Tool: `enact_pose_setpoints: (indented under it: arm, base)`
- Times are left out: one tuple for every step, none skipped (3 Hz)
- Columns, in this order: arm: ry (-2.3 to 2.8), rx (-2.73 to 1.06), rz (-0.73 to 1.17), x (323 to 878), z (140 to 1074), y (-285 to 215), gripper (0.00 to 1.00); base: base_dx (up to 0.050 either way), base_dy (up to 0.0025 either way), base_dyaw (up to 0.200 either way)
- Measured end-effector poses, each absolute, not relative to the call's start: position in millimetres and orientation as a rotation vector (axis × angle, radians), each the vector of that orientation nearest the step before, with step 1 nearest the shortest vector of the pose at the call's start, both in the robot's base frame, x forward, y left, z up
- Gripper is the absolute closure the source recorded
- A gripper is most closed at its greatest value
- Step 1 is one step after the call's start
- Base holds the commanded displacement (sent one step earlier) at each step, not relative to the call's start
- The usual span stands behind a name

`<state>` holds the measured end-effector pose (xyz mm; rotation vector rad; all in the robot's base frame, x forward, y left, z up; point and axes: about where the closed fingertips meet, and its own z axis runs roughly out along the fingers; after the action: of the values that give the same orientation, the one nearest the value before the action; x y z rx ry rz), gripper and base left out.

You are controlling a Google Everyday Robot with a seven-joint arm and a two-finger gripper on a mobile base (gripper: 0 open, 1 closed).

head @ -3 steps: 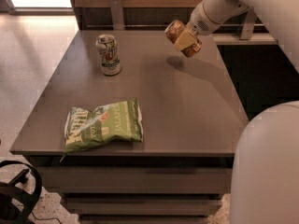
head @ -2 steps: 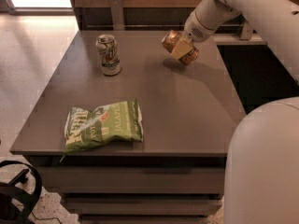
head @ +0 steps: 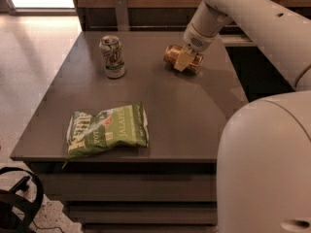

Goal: Knock orange can over

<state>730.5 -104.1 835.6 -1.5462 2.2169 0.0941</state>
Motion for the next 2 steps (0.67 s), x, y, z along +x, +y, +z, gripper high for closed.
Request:
enact_pose_setpoints:
  arm:
    - [2.219, -1.551, 0.098, 730.8, 832.5, -102.2, 0.83]
    - [2.221, -1.555, 0.102, 730.9, 829.5, -100.9, 0.59]
  base:
    - [0.000, 0.00000, 0.000]
    - [0.000, 0.00000, 0.000]
